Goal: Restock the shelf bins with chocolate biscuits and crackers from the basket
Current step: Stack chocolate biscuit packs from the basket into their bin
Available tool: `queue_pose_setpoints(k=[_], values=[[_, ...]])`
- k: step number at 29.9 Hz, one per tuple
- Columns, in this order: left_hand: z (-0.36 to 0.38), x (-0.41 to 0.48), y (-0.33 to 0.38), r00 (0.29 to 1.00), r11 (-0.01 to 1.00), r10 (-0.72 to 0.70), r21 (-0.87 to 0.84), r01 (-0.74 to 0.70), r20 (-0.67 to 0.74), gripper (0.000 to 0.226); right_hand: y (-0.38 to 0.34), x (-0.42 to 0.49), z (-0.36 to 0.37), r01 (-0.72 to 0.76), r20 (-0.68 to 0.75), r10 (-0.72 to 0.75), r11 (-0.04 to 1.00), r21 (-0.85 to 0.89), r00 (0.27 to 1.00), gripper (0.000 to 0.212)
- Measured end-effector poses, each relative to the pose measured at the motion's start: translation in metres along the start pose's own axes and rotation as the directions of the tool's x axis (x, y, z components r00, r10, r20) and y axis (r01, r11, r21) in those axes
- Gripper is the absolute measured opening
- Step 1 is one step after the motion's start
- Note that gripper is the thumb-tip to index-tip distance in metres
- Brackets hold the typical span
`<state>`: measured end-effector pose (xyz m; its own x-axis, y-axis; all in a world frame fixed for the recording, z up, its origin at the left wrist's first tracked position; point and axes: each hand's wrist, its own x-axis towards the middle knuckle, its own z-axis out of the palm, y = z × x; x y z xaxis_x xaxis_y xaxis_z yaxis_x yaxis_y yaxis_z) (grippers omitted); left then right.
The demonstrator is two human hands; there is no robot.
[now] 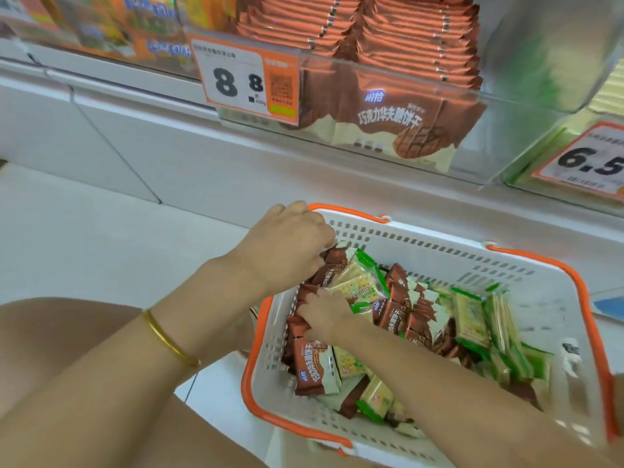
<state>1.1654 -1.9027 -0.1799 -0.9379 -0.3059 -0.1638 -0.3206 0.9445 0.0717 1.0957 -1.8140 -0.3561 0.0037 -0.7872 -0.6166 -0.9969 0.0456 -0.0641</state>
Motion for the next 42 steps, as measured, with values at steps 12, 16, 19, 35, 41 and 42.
queue_pose_setpoints(k=[12, 16, 19, 35, 41, 42], values=[[0.004, 0.005, 0.003, 0.992, 0.996, -0.03, -0.083, 0.041, 0.123, 0.033, 0.049, -0.023, 0.001, 0.063, -0.206, 0.082, 0.788, 0.612, 0.975, 0.03], [0.003, 0.009, 0.004, 0.981, 0.995, -0.057, -0.072, 0.072, 0.186, 0.037, 0.069, -0.051, -0.029, 0.123, -0.28, 0.13, 0.671, 0.731, 0.951, 0.024], [-0.005, 0.017, 0.004, 0.97, 0.987, -0.09, -0.107, 0.116, 0.227, 0.05, 0.088, -0.089, -0.064, 0.217, -0.365, 0.205, 0.515, 0.829, 0.908, 0.03], [-0.158, 0.042, 0.007, 0.598, 0.941, -0.093, -0.267, -0.209, -0.796, 0.019, 0.101, -0.21, -0.238, 0.372, -0.955, 0.294, 0.89, 0.263, -0.029, 0.02], [-0.132, 0.073, -0.007, 0.63, 0.951, -0.112, -0.266, -0.155, -0.768, 0.016, 0.11, -0.188, -0.24, 0.214, -0.893, 0.423, 0.868, 0.448, 0.151, 0.018], [-0.129, 0.074, -0.007, 0.66, 0.946, -0.116, -0.284, -0.154, -0.743, 0.015, 0.111, -0.188, -0.238, 0.203, -0.876, 0.445, 0.855, 0.478, 0.187, 0.018]])
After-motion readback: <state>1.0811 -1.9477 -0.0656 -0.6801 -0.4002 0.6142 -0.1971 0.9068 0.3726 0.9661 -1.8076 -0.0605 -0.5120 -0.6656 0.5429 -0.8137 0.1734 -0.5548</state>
